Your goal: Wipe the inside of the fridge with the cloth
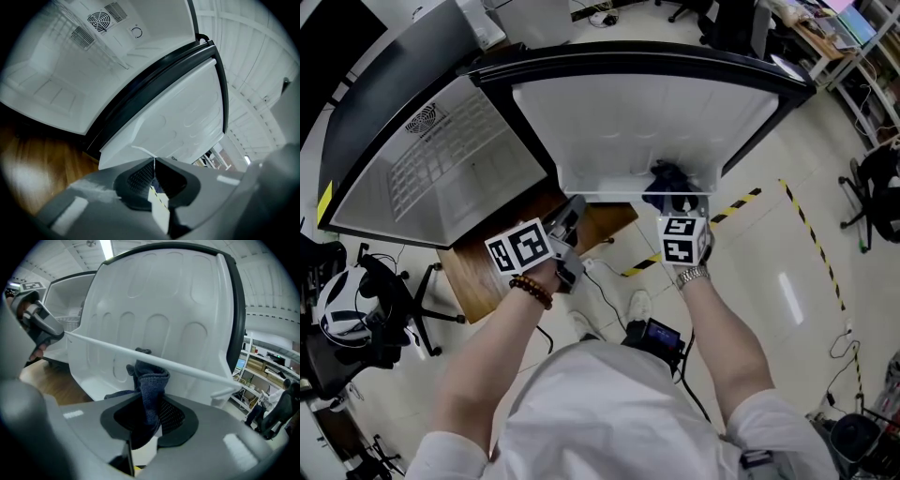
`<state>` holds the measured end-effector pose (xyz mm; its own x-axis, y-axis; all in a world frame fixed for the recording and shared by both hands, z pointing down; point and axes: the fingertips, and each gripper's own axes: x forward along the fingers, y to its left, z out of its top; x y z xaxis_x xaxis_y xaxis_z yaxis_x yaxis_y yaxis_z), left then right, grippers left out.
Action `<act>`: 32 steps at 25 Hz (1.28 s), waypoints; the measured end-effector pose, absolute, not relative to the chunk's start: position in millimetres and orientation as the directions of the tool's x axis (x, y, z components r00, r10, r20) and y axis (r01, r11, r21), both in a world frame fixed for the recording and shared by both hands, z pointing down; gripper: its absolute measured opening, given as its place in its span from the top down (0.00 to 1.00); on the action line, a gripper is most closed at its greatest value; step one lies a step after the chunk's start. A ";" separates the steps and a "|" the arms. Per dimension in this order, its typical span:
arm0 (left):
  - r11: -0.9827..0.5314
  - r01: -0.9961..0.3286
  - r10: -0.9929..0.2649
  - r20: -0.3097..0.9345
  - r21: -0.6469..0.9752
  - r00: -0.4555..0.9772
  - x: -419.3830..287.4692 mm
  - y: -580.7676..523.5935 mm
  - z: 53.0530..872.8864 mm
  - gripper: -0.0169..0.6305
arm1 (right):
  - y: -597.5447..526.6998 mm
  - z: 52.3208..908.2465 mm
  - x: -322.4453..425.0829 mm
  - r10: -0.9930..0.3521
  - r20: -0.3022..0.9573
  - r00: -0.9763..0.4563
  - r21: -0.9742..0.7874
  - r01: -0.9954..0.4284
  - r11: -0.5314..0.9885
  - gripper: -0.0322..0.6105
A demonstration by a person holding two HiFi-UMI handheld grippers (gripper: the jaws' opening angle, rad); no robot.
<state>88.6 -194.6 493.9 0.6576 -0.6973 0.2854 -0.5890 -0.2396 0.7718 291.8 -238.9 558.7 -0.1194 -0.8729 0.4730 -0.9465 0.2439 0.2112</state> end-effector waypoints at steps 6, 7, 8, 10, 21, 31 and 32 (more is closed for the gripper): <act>-0.238 -0.589 -0.703 0.282 0.772 0.653 88.0 -195.3 493.0 0.95 | -235.7 558.6 312.2 -0.872 0.485 -0.057 0.215 -0.959 0.182 0.81; -0.238 -0.589 -0.703 0.282 0.773 0.653 87.7 -195.4 493.3 0.95 | -235.3 558.8 314.9 -0.872 0.488 -0.047 0.213 -0.962 0.171 0.81; -0.237 -0.588 -0.703 0.282 0.773 0.653 87.5 -195.5 493.7 0.95 | -234.9 559.3 317.5 -0.871 0.490 -0.038 0.209 -0.965 0.159 0.81; -0.235 -0.588 -0.703 0.282 0.774 0.653 87.5 -195.6 494.6 0.95 | -233.8 560.2 322.1 -0.869 0.494 -0.023 0.199 -0.970 0.139 0.81; -0.227 -0.590 -0.703 0.289 0.775 0.650 87.6 -192.1 496.6 0.96 | -223.1 560.2 336.2 -0.867 0.498 0.015 0.147 -0.987 0.067 0.81; -0.218 -0.592 -0.708 0.293 0.776 0.643 85.6 -191.5 498.9 0.96 | -215.3 557.3 347.1 -0.868 0.495 0.032 0.122 -0.992 0.033 0.81; -0.217 -0.592 -0.708 0.293 0.776 0.643 85.2 -191.4 499.3 0.96 | -214.2 556.9 347.6 -0.869 0.494 0.033 0.120 -0.992 0.030 0.81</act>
<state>85.2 -191.4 499.3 0.6427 -0.7079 0.2927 -0.5921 -0.2166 0.7762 347.6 -214.2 556.9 0.0331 -0.8689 0.4938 -0.9923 0.0304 0.1200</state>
